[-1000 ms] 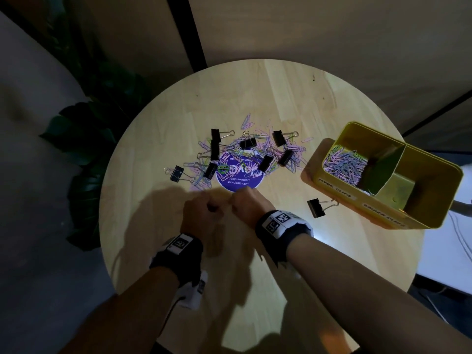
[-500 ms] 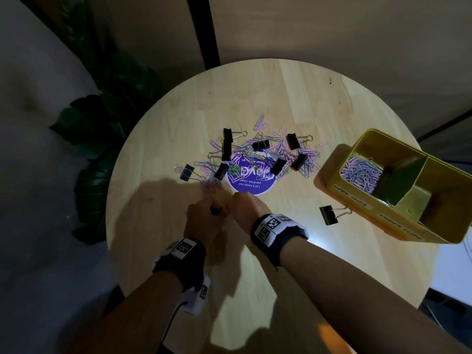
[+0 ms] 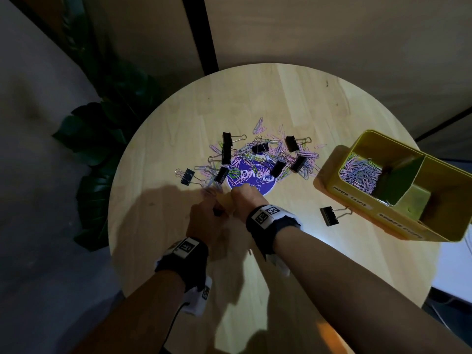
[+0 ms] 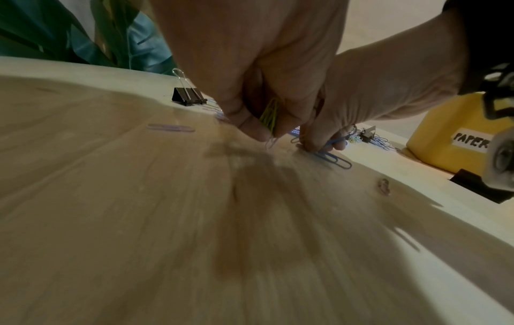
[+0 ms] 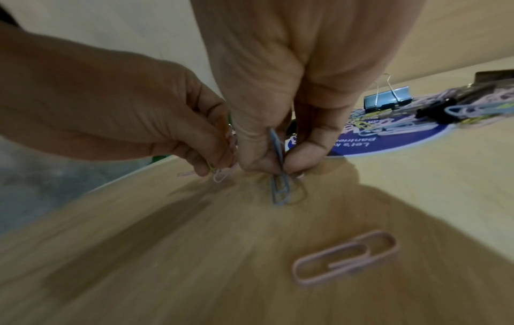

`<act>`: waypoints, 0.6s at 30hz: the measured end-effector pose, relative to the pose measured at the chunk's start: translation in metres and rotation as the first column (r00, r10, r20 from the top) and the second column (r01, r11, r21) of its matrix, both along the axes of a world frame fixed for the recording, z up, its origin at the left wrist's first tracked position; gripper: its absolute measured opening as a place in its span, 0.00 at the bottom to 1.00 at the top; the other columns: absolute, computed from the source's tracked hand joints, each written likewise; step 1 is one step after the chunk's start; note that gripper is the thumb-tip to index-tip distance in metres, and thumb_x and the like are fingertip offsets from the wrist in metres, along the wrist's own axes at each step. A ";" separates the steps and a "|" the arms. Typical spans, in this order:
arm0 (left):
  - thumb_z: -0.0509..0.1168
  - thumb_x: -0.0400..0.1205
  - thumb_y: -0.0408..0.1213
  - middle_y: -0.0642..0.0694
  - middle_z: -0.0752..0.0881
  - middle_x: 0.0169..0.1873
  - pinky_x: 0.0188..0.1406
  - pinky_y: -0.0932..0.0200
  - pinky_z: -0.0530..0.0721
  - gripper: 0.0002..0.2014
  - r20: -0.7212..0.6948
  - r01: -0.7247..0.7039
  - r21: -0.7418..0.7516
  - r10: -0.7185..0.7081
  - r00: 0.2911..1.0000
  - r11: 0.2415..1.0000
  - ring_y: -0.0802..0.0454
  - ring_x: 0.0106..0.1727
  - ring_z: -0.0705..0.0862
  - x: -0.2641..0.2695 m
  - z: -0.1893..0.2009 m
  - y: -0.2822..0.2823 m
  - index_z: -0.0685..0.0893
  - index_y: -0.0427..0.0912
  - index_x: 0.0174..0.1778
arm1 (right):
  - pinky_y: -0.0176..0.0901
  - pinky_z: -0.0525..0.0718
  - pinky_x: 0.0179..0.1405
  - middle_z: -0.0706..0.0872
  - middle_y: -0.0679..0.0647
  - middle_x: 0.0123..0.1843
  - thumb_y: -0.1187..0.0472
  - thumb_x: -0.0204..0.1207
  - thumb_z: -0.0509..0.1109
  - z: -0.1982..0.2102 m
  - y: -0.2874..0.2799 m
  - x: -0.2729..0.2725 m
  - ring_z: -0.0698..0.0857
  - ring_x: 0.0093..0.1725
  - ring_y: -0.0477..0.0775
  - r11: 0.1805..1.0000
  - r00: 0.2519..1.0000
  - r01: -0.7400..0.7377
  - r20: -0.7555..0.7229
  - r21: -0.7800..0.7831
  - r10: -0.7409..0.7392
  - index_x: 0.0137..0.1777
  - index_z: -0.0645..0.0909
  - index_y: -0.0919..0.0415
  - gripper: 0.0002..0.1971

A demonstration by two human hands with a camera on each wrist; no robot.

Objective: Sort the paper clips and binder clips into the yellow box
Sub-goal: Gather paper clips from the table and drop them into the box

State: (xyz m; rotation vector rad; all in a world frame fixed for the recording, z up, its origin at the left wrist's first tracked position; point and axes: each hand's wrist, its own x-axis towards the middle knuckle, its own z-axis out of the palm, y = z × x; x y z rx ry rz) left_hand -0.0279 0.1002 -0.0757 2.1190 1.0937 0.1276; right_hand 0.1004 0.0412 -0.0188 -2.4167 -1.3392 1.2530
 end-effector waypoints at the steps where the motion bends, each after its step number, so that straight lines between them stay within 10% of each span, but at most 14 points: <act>1: 0.75 0.66 0.33 0.47 0.88 0.29 0.36 0.65 0.76 0.07 0.002 0.007 0.001 -0.007 1.000 1.000 0.48 0.34 0.86 0.001 -0.001 -0.001 0.84 0.43 0.35 | 0.54 0.79 0.59 0.78 0.71 0.63 0.63 0.78 0.66 -0.001 -0.001 0.000 0.78 0.65 0.70 1.000 1.000 -0.013 0.014 0.003 0.013 0.67 0.77 0.71 0.19; 18: 0.75 0.66 0.29 0.42 0.89 0.31 0.34 0.72 0.67 0.05 -0.003 -0.014 0.032 0.014 1.000 0.999 0.49 0.34 0.84 0.006 0.006 -0.014 0.85 0.39 0.33 | 0.50 0.79 0.50 0.85 0.67 0.57 0.66 0.79 0.61 -0.005 -0.022 -0.002 0.83 0.59 0.68 0.969 0.952 -0.239 0.210 0.059 0.222 0.59 0.82 0.66 0.13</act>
